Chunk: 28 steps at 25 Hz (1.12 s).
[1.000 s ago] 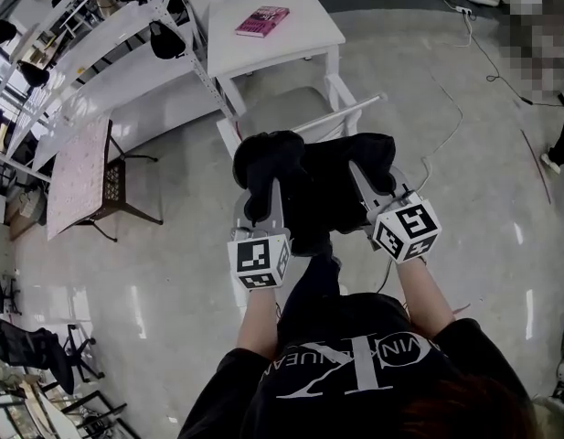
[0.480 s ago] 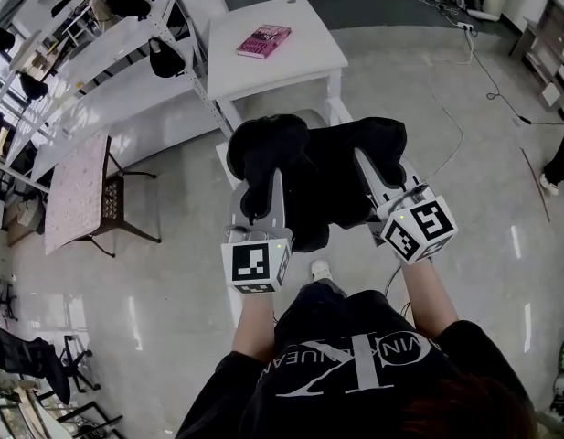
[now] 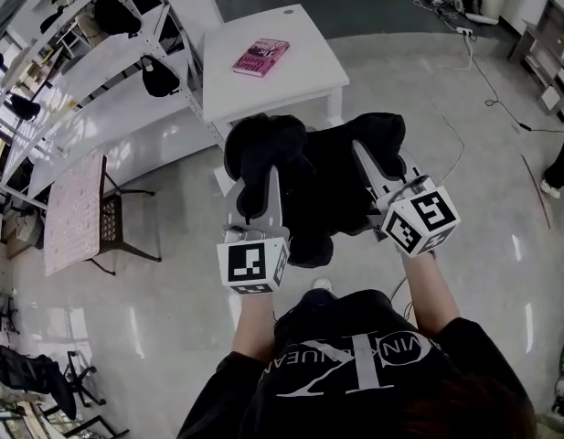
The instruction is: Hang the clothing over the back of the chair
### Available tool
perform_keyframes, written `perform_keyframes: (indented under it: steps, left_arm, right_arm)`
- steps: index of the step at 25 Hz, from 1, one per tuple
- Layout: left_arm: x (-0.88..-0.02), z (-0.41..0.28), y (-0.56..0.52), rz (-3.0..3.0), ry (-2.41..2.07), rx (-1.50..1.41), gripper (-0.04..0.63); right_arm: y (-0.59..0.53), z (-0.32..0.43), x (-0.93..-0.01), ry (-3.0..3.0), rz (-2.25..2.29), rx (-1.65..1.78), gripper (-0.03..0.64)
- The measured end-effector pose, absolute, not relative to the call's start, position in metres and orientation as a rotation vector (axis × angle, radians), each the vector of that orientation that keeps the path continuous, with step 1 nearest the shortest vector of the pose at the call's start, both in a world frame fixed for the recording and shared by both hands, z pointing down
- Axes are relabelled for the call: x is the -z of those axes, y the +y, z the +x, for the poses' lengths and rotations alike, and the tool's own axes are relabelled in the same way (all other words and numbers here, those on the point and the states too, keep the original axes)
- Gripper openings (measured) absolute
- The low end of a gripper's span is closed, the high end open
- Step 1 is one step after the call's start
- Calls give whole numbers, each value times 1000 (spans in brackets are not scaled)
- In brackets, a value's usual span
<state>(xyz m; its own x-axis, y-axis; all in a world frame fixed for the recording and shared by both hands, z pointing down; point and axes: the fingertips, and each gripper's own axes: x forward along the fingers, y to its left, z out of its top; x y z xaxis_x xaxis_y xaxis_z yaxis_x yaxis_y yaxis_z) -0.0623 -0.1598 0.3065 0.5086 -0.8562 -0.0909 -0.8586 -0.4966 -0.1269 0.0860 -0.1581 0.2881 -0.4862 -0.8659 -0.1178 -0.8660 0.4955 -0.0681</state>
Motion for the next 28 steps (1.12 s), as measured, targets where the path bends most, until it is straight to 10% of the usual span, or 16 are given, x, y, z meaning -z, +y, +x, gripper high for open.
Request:
perform_keyframes:
  steps: [28]
  left_arm:
    - [-375,-71,-294,-2495,1627,412,44]
  right_arm:
    - [-334,66,-380,3082,-1428,131,37]
